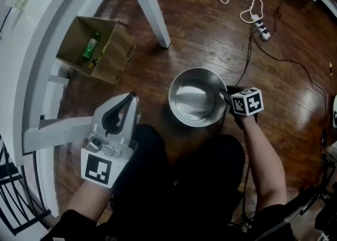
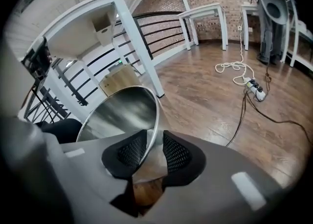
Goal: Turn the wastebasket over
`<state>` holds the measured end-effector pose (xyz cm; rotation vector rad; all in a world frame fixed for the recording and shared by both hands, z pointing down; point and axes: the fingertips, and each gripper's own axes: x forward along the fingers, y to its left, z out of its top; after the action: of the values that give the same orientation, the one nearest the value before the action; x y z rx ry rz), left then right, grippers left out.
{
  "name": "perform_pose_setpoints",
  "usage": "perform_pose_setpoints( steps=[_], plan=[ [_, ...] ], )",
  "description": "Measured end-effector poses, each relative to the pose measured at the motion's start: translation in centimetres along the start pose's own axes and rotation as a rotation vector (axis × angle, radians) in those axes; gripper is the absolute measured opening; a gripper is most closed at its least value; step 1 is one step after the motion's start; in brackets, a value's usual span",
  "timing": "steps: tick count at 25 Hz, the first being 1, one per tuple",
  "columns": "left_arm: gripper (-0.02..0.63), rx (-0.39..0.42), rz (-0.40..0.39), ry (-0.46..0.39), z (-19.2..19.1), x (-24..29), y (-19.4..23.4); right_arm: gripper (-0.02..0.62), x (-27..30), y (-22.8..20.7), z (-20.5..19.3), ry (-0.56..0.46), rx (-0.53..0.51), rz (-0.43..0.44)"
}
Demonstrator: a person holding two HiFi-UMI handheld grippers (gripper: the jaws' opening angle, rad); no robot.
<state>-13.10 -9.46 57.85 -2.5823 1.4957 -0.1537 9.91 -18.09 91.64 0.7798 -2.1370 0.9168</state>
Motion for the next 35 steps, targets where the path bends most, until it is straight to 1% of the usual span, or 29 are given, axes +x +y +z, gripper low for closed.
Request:
perform_pose_setpoints(
  steps=[3,5,7,10,12,18,20,23,26,29,31,35],
  plan=[
    [0.000,-0.006,-0.017,-0.017,0.1,0.5,-0.6,0.076,-0.7,-0.9,0.9,-0.063,-0.001,-0.067],
    [0.000,-0.006,-0.014,-0.016,-0.1,0.2,-0.4,0.048,-1.3,-2.1,1.6,-0.099,-0.033,-0.131],
    [0.000,-0.010,0.004,-0.003,-0.8,-0.1,0.3,0.036,-1.7,-3.2,2.2,-0.115,-0.070,-0.172],
    [0.000,-0.031,0.033,0.011,-1.6,-0.5,1.1,0.035,-2.5,-4.5,3.5,-0.139,-0.094,-0.206],
    [0.000,-0.034,0.039,0.013,-1.9,-0.5,1.2,0.035,-3.2,-5.2,4.7,-0.164,-0.109,-0.235],
    [0.000,-0.018,0.043,0.007,-1.8,-1.1,1.4,0.037,-5.1,-6.8,9.5,-0.233,-0.197,-0.321],
    [-0.001,-0.019,0.056,0.010,-1.9,-1.6,2.0,0.037,-6.1,-6.9,11.2,-0.260,-0.243,-0.357],
    [0.000,-0.030,0.073,0.014,-2.4,-2.1,2.5,0.040,-7.1,-6.4,12.9,-0.272,-0.333,-0.404],
    [0.000,-0.038,0.067,0.012,-2.6,-2.2,2.4,0.043,-7.0,-4.6,13.1,-0.263,-0.406,-0.407],
    [0.000,-0.042,0.048,0.001,-2.6,-2.2,2.0,0.048,-6.5,-2.0,12.6,-0.245,-0.476,-0.381],
    [0.000,-0.043,0.035,-0.007,-2.6,-2.1,1.7,0.051,-6.2,-0.2,12.0,-0.228,-0.519,-0.340],
    [0.000,-0.060,0.017,-0.018,-2.8,-1.9,1.4,0.067,-6.0,3.1,9.9,-0.161,-0.600,-0.223]
  ],
)
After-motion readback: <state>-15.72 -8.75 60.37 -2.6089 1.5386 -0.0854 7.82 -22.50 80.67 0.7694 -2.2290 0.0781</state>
